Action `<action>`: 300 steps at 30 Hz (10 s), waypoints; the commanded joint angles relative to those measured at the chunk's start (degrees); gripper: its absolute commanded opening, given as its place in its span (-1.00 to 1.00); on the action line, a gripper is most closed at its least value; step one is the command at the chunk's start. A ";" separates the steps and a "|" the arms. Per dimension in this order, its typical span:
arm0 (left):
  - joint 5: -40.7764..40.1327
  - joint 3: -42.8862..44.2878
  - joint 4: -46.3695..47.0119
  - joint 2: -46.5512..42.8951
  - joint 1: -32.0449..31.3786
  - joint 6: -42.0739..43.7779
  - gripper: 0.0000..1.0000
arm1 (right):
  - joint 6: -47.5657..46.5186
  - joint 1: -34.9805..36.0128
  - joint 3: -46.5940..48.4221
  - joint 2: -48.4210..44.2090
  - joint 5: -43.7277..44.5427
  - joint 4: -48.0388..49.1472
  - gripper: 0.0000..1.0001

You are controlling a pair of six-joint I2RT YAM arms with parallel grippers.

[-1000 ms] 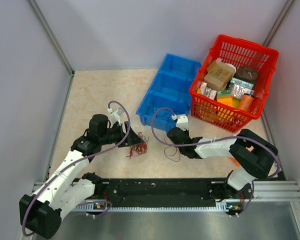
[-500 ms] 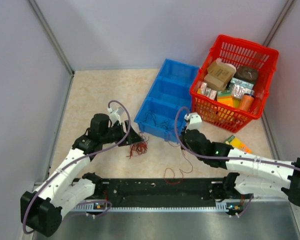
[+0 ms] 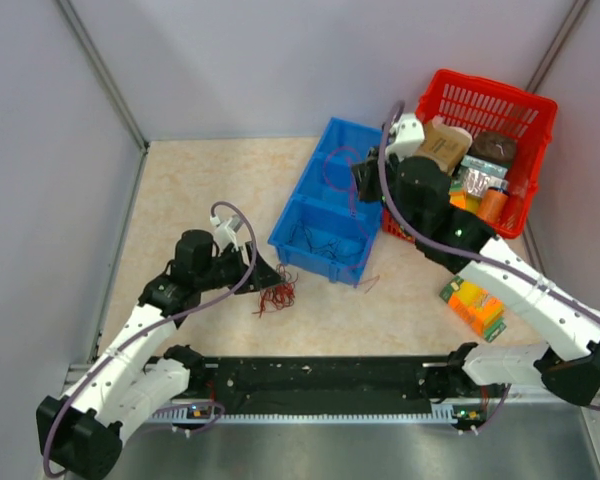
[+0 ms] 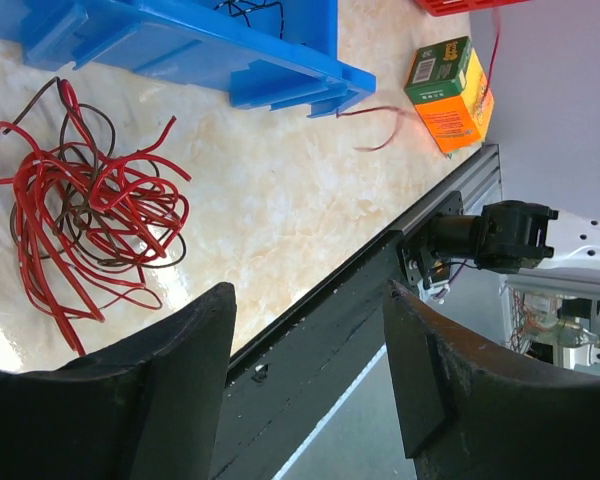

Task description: Untangle the cables

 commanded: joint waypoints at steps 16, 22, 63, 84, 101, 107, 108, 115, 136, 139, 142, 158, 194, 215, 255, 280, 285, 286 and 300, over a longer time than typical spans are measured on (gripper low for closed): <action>-1.93 0.38 -3.62 -6.28 -0.22 1.24 0.32 | -15.99 -14.05 38.51 26.31 -8.34 4.23 -1.00; -2.19 -0.15 -4.41 -7.16 -0.13 1.41 0.34 | -14.86 -16.26 29.81 28.78 -10.80 8.28 -1.00; -16.70 -5.42 1.91 8.91 -0.13 -0.96 0.20 | -1.22 9.38 0.37 20.26 -19.25 -1.14 0.13; -18.90 -3.32 -3.61 -1.77 -0.13 -0.61 -1.00 | 18.46 15.65 -19.69 16.02 -22.93 21.80 0.26; -9.58 11.79 -8.37 -15.25 -0.04 -3.16 -1.00 | 16.45 15.65 -16.26 28.51 -19.94 35.17 -0.64; -11.84 20.40 -9.68 -14.55 -0.04 -1.58 -1.00 | 18.46 15.65 -20.29 27.11 -16.08 33.77 -1.00; -13.25 21.81 -10.38 -14.63 -0.04 -1.14 -1.00 | 18.90 15.56 -21.44 26.50 -15.38 33.60 -1.00; -18.37 28.85 -12.50 -14.99 -0.04 1.68 -1.00 | 17.95 15.65 -30.84 19.74 -16.59 34.65 -1.00; -12.83 26.13 -14.43 -13.40 -0.04 0.97 -1.00 | 14.95 15.12 -8.70 7.95 -24.34 17.61 0.19; -12.13 25.87 -13.64 -13.05 -0.04 0.80 -1.00 | 16.09 14.42 -7.22 8.03 -22.32 14.89 0.22; -11.25 25.52 -12.85 -12.79 -0.04 0.36 -1.00 | 17.67 13.63 -6.24 9.52 -23.72 14.61 0.18; -9.49 23.76 -11.36 -13.05 -0.04 -0.87 -1.00 | 19.78 12.66 -4.05 12.95 -22.05 14.61 -0.04; -71.71 13.04 -22.79 -22.46 -0.04 2.03 -1.00 | 19.09 -1.40 -28.67 -35.46 18.81 -25.55 -1.00; -51.88 9.60 -20.50 -12.70 -0.04 5.70 0.61 | 16.17 -1.32 -29.80 -25.10 -28.38 3.88 -1.00; -24.58 -3.84 38.66 -1.28 -38.01 17.49 0.61 | 46.77 -1.32 -7.92 -15.52 -29.61 11.27 -1.00; -30.57 -1.47 39.80 2.85 -42.41 24.08 0.67 | 47.38 -1.40 -4.57 -12.62 -31.11 14.00 -1.00; -38.31 0.11 38.82 5.31 -42.49 25.05 0.55 | 48.00 -1.32 -4.66 -12.62 -31.54 16.02 -1.00; -38.66 0.11 39.27 5.66 -42.49 25.14 0.54 | 48.08 -1.40 -4.66 -12.79 -31.55 16.02 -1.00; -40.42 -0.50 43.32 6.29 -42.58 23.04 0.43 | 48.26 -1.32 -5.63 -12.97 -31.63 16.55 -1.00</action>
